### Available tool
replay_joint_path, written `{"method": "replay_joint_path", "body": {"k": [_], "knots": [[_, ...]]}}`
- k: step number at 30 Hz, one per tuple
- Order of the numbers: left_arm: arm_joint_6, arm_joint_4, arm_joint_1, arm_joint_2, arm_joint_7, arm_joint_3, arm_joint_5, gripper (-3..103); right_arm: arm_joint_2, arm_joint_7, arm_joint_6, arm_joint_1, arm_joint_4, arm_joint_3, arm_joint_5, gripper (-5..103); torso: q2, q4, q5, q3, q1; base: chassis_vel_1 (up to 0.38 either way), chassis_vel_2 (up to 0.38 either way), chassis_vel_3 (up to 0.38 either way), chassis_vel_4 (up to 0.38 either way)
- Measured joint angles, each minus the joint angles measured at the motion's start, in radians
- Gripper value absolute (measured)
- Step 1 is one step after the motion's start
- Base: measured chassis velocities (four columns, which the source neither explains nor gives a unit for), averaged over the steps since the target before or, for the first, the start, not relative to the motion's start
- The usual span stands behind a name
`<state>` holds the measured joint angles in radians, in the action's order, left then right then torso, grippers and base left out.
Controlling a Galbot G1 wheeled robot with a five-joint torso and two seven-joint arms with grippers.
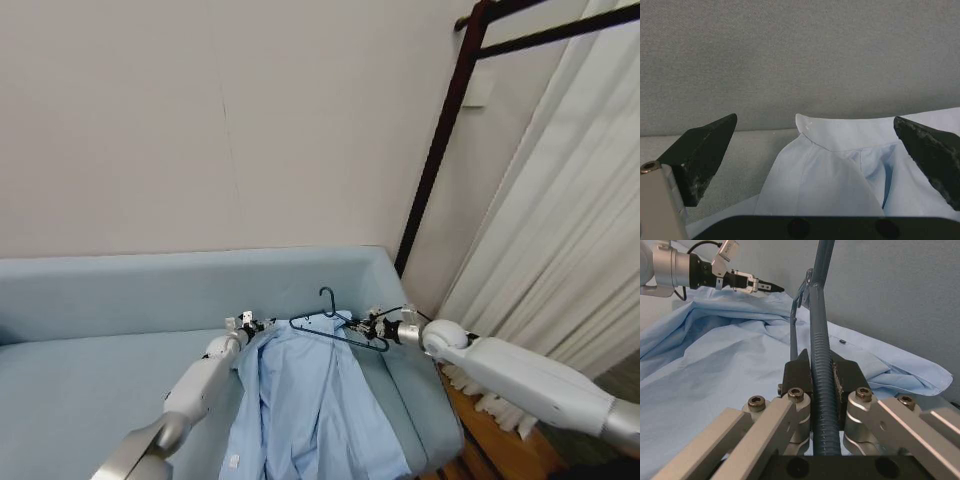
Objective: Pick up the clothes from the sofa and hang them on the clothes hanger.
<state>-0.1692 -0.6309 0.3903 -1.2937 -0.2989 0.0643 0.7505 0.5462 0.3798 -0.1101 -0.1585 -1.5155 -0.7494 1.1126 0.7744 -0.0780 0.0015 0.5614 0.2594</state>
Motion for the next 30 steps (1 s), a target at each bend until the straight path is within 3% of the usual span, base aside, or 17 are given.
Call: {"method": "replay_joint_path", "body": {"k": [3, 6, 8, 11, 12, 17, 21, 26, 30], "knots": [[0.007, 0.043, -0.014, -0.011, -0.024, -0.003, -0.017, 95, -0.002, -0.001, 0.000, 0.000, 0.000, 0.000, 0.001, 8, 0.000, 0.0001, 0.0000, 0.000, 0.000, 0.000, 0.000, 0.000, 0.000], [0.008, 0.070, -0.018, -0.022, -0.030, -0.005, -0.028, 80, -0.002, -0.002, 0.004, 0.000, 0.001, 0.001, 0.002, 8, 0.000, 0.0001, -0.0001, 0.000, 0.000, 0.000, 0.000, 0.000, 0.000], [0.008, 0.075, -0.018, -0.024, -0.031, -0.007, -0.033, 80, -0.002, -0.003, 0.005, 0.000, 0.001, 0.001, 0.003, 8, 0.000, 0.0001, 0.0000, 0.000, 0.000, 0.000, 0.000, 0.000, 0.000], [0.007, 0.091, -0.022, -0.029, -0.033, -0.010, -0.044, 63, -0.003, -0.008, 0.007, 0.000, 0.000, 0.003, 0.006, 8, 0.000, 0.0001, -0.0001, 0.000, 0.000, 0.000, 0.000, 0.000, 0.000], [0.007, 0.091, -0.022, -0.029, -0.033, -0.010, -0.044, 63, -0.003, -0.008, 0.007, 0.000, 0.000, 0.003, 0.006, 8, 0.000, 0.0001, -0.0001, 0.000, 0.000, 0.000, 0.000, 0.000, 0.000], [0.006, 0.116, -0.028, -0.035, -0.043, -0.011, -0.051, 41, -0.012, -0.011, 0.010, 0.003, -0.009, 0.003, 0.009, 8, 0.000, 0.0002, -0.0001, 0.000, 0.000, 0.000, 0.000, 0.000, 0.000], [0.007, 0.118, -0.028, -0.039, -0.044, -0.008, -0.055, 30, -0.019, -0.011, 0.011, 0.003, -0.014, 0.003, 0.009, 8, 0.000, 0.0001, 0.0000, 0.000, 0.000, 0.000, 0.000, 0.000, 0.000], [0.009, 0.112, -0.024, -0.041, -0.044, -0.003, -0.058, 8, -0.032, -0.016, 0.014, -0.002, -0.030, 0.004, 0.009, 8, 0.000, 0.0001, 0.0000, 0.000, 0.000, 0.000, 0.000, 0.000, 0.000], [0.011, 0.087, -0.016, -0.037, -0.040, 0.001, -0.062, 2, -0.042, -0.015, 0.016, -0.008, -0.037, 0.007, 0.009, 8, 0.000, 0.0001, -0.0002, 0.000, 0.000, 0.000, 0.000, 0.000, 0.000]]}}
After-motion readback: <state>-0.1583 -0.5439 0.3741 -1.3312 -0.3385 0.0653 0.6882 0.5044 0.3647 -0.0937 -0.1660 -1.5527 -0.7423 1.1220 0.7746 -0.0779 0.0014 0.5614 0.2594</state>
